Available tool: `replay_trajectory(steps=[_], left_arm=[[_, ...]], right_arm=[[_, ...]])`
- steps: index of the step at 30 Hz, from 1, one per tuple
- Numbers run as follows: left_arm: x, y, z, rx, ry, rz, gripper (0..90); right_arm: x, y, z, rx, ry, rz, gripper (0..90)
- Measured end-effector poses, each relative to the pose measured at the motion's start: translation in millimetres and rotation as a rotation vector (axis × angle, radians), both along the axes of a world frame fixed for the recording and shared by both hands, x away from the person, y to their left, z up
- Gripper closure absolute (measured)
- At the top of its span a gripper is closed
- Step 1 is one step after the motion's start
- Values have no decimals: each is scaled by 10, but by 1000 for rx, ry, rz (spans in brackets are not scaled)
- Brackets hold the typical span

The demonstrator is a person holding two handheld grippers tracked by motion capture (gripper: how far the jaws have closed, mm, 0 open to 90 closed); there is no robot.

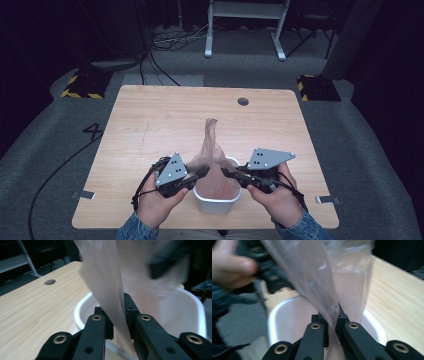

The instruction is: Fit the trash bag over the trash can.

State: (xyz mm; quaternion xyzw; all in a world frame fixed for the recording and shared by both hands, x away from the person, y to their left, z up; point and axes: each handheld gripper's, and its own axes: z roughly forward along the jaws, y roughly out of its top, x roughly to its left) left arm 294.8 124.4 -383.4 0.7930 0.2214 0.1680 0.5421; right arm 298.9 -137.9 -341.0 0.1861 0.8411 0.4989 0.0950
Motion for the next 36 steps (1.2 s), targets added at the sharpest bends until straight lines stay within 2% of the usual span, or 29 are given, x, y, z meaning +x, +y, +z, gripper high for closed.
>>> replay_trajectory(steps=[3, 6, 9, 11, 13, 15, 17, 21, 25, 32, 34, 36], left_arm=[[25, 4, 2, -8, -12, 26, 793], [48, -10, -5, -5, -9, 54, 763], [64, -29, -22, 18, -22, 111, 675], [45, -35, -23, 3, -13, 144, 573], [8, -10, 1, -6, -28, 162, 474], [-43, 21, 35, -3, -35, 154, 474], [-96, 57, 67, 13, -32, 136, 535], [-206, 134, 117, 12, -55, 154, 504], [-284, 133, 162, 11, -59, 115, 534], [-355, -17, 234, 16, -67, 43, 544], [-345, -83, 238, 0, -59, -3, 520], [-340, -159, 235, 3, -54, -44, 495]], right_arm=[[-99, -35, 17, 30, 52, 63, 900], [-185, -39, 4, 47, 75, 106, 900], [-242, 2, -61, -16, 9, 68, 900], [-218, 21, -131, -32, 8, 53, 900], [-197, 22, -181, -39, 9, 41, 900], [-192, 14, -206, -33, 3, 30, 900], [-196, 8, -203, -26, 1, 26, 898], [-216, 2, -179, -18, -5, 22, 894], [-254, -5, -152, -10, -20, 25, 883], [-321, -29, -97, 8, -42, 26, 890], [-341, -32, -82, 12, -44, 31, 890], [-352, -37, -80, 10, -48, 32, 890]])
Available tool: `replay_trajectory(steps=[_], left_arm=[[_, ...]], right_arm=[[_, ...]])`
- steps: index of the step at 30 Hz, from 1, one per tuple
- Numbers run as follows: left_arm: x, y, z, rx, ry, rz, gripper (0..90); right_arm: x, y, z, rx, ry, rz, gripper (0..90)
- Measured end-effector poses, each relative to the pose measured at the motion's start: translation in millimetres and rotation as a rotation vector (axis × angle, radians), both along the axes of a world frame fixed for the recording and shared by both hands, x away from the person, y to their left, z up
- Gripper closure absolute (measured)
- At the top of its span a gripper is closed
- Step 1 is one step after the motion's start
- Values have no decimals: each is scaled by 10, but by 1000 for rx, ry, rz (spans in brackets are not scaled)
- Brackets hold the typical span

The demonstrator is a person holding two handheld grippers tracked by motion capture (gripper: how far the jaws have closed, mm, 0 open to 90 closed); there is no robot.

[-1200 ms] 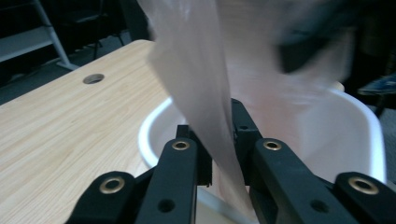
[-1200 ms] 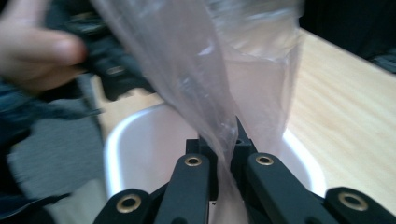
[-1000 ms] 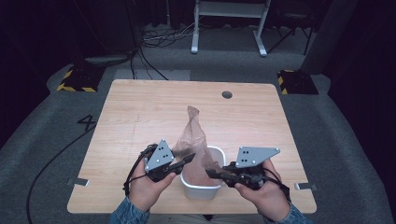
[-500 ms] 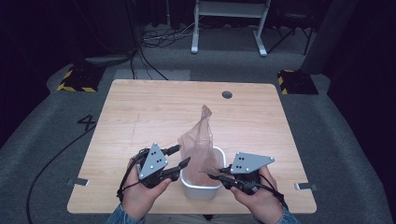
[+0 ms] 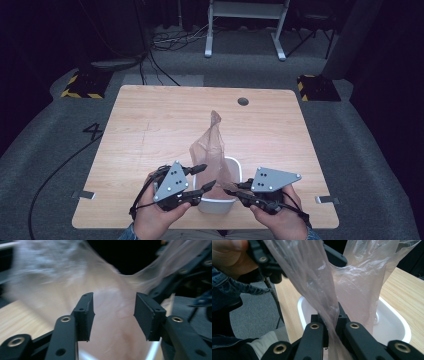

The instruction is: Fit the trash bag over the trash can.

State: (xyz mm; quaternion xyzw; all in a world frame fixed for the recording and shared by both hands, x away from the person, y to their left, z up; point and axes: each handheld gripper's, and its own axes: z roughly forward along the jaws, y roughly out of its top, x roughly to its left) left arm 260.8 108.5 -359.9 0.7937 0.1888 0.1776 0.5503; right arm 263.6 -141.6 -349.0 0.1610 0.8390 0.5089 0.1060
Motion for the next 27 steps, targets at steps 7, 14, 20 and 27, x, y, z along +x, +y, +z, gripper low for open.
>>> replay_trajectory(steps=[7, 14, 20, 27], left_arm=[[22, -87, 20, -16, 2, -47, 547], [5, -117, 38, 0, -1, -96, 802], [-45, -117, 22, 40, -8, -122, 900], [-60, -102, 0, 50, -15, -124, 900]], right_arm=[[40, -38, -43, -9, 15, -16, 886], [45, -16, -53, -12, 6, -17, 871], [15, -22, -70, -31, -14, -33, 678], [1, -263, 11, 17, -8, -59, 500]])
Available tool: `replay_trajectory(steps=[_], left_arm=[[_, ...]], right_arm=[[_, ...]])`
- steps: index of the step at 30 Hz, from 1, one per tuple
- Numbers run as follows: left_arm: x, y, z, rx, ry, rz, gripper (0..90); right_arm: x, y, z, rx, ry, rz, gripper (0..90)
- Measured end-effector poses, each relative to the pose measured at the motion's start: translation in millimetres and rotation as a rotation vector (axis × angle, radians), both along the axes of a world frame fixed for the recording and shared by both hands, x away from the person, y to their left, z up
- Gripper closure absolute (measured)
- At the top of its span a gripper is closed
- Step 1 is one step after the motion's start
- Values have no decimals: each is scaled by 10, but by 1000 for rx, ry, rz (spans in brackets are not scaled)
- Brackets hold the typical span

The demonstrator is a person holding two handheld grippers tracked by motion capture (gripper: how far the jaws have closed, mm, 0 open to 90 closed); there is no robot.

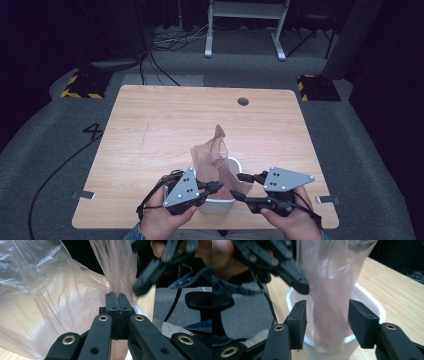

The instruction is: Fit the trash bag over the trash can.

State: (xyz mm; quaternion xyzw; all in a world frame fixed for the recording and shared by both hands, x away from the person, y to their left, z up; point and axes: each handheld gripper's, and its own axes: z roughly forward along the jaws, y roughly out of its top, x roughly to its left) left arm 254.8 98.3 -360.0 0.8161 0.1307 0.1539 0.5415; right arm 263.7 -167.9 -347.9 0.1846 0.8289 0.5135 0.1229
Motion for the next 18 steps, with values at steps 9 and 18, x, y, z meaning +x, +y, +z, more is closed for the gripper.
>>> replay_trajectory(steps=[9, 18], left_arm=[[-39, -30, 29, -2, -22, -48, 900], [-63, -65, 73, 4, -51, -58, 900]], right_arm=[[42, -205, 343, 75, -60, -52, 617], [252, 16, 452, 76, -50, -74, 541]])
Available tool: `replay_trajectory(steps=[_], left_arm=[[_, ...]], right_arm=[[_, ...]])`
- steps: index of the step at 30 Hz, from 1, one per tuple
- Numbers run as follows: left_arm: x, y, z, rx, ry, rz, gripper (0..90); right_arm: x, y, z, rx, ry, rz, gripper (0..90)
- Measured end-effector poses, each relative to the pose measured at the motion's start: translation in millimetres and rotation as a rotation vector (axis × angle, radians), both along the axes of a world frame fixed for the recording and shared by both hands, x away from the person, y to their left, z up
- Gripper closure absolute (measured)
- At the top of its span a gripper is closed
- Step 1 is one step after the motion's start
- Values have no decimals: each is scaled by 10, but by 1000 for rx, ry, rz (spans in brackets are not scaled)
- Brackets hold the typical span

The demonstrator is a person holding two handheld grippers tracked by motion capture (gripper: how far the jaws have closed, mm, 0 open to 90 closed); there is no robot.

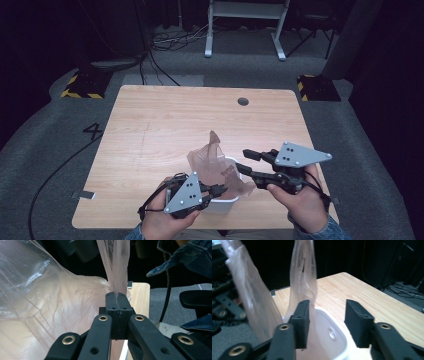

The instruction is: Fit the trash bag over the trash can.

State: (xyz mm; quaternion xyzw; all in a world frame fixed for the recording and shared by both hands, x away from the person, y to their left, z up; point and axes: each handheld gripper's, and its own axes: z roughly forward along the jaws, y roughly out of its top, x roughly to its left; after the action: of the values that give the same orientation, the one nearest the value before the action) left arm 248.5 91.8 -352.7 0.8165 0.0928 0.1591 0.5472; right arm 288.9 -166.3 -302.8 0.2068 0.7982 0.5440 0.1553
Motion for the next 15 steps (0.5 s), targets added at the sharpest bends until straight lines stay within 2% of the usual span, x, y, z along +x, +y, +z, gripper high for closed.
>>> replay_trajectory(steps=[5, 7, 11, 13, 14, 15], left_arm=[[-2, -5, -1, 10, -5, 0, 900], [0, 9, 1, 7, -4, 2, 900], [19, 49, -7, -1, 7, 8, 897], [48, 81, -15, -21, 33, 13, 846], [67, 102, -24, -41, 49, 22, 795], [80, 121, -31, -50, 50, 36, 731]], right_arm=[[68, 165, 6, 28, 8, 17, 536], [98, 203, -5, 13, 13, 12, 544], [154, 281, -124, -46, 57, 19, 592], [176, 299, -193, -73, 76, 33, 748], [182, 303, -221, -84, 89, 41, 803], [188, 306, -247, -89, 100, 55, 866]])
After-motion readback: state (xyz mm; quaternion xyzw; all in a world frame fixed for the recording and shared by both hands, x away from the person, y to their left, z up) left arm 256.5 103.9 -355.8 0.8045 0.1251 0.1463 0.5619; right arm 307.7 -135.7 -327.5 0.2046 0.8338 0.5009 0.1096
